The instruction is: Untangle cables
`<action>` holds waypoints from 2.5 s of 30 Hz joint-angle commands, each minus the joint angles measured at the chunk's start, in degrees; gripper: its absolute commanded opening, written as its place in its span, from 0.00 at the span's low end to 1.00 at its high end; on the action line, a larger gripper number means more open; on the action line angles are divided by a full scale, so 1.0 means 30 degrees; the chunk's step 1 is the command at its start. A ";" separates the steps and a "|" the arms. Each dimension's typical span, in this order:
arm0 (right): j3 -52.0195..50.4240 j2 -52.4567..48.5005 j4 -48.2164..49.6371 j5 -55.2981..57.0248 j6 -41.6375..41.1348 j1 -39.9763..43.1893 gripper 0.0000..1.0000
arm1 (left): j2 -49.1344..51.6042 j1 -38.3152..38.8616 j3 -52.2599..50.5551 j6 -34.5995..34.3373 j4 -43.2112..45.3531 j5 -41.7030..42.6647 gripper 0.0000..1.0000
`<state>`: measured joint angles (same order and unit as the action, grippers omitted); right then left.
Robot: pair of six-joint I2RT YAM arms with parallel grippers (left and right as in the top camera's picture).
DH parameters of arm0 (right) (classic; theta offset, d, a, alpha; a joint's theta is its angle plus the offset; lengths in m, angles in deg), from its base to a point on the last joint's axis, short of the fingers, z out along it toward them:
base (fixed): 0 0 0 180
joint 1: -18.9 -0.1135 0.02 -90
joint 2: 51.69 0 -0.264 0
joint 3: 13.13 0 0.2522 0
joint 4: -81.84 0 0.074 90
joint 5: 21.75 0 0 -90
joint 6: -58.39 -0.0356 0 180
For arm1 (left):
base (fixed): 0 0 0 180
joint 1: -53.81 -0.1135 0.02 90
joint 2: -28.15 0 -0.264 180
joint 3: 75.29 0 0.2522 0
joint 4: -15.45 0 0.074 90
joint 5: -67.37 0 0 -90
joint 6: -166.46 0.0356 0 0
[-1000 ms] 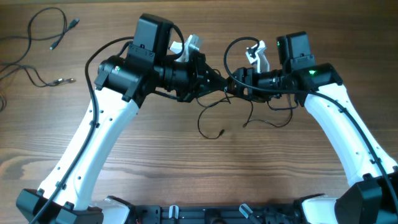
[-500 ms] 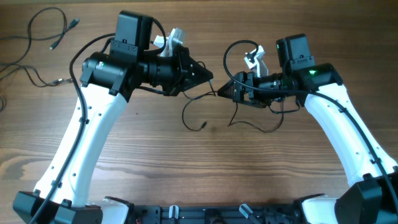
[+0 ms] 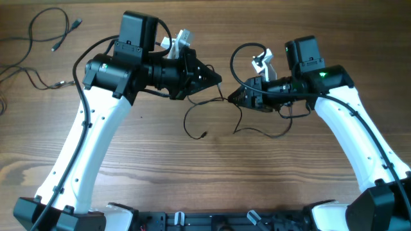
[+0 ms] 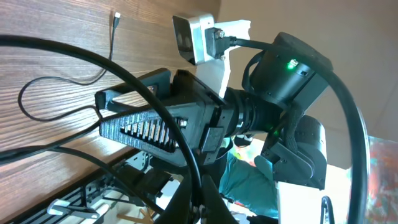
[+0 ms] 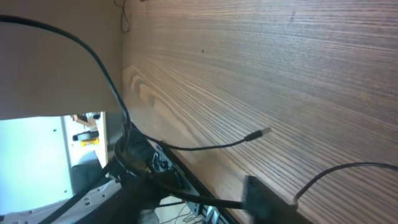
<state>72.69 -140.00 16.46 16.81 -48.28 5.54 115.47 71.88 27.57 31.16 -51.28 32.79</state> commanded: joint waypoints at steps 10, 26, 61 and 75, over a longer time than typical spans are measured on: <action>-0.0058 -0.0335 0.0051 -0.0459 1.0360 -0.0117 0.80 | 0.0000 -0.0670 0.0051 -0.3067 0.0335 -0.0423 0.04; -0.0058 -0.0510 0.2025 0.0962 0.7388 -0.1093 0.04 | 0.0000 -0.0845 0.0051 -0.3483 0.0277 0.1472 0.04; 0.0015 0.6120 0.1552 0.9318 -0.6543 0.1231 0.56 | 0.0000 -0.0860 0.0051 0.6914 -0.5880 -1.5518 0.04; 0.0015 0.3898 0.2718 -0.1166 0.7475 -0.0474 0.86 | 0.0000 -0.0823 0.0051 2.0524 -1.0040 -0.1268 0.04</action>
<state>72.64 -127.76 24.02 18.69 -37.66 6.39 115.47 69.45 27.57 86.57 -79.17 22.98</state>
